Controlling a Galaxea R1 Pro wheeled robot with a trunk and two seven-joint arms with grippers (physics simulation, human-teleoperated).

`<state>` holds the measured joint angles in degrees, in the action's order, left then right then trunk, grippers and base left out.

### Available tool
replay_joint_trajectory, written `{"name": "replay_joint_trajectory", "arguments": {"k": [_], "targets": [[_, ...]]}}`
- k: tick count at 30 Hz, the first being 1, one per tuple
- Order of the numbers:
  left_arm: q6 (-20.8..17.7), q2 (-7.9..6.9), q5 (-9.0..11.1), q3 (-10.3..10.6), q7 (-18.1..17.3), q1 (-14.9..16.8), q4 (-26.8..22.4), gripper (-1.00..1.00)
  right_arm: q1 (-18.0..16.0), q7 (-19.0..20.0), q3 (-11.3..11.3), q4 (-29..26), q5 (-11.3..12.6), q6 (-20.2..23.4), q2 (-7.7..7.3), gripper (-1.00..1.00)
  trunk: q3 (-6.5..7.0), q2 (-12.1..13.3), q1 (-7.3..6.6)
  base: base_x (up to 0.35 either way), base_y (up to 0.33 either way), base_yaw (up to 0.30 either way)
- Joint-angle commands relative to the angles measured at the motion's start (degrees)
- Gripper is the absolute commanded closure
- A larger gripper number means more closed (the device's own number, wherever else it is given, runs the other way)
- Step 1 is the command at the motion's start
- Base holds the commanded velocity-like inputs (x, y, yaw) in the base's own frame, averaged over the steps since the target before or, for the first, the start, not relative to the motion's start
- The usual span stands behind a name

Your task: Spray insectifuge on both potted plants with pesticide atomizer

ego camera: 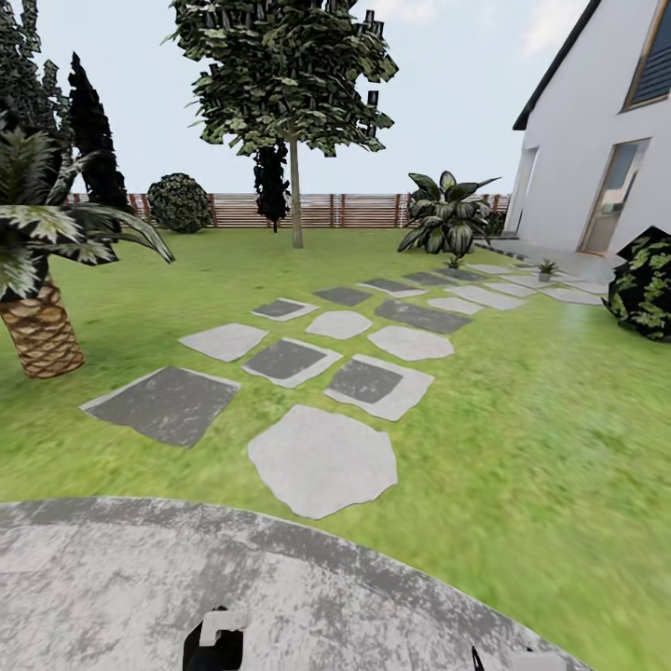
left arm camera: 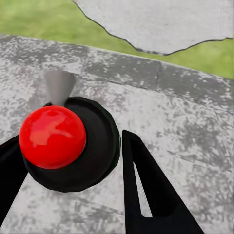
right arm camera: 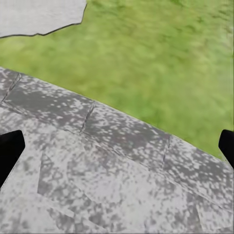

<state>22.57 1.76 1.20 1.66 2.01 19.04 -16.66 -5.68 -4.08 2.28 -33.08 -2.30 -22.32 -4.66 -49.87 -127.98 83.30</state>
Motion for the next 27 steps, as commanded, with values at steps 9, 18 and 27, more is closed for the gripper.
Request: {"name": "replay_joint_trajectory", "arguments": {"k": [9, 18, 27], "targets": [[0.19, 0.00, 0.12, 0.18, 0.19, 0.04, 0.04, 1.00, -0.03, -0.22, 0.09, 0.04, -0.25, -0.14, 0.00, -1.00, -0.05, -0.02, 0.02, 0.334, 0.000, 0.000], [0.19, 0.00, 0.12, 0.18, 0.19, 0.04, 0.04, 1.00, -0.03, -0.22, 0.10, 0.04, -0.25, -0.10, 0.00, -1.00, -0.05, -0.02, 0.02, 0.334, 0.000, 0.000], [0.19, 0.00, 0.12, 0.18, 0.19, 0.04, 0.04, 1.00, -0.03, -0.22, 0.10, 0.05, -0.25, -0.09, 0.00, -1.00, -0.05, -0.02, 0.02, 0.334, 0.000, 0.000]]}}
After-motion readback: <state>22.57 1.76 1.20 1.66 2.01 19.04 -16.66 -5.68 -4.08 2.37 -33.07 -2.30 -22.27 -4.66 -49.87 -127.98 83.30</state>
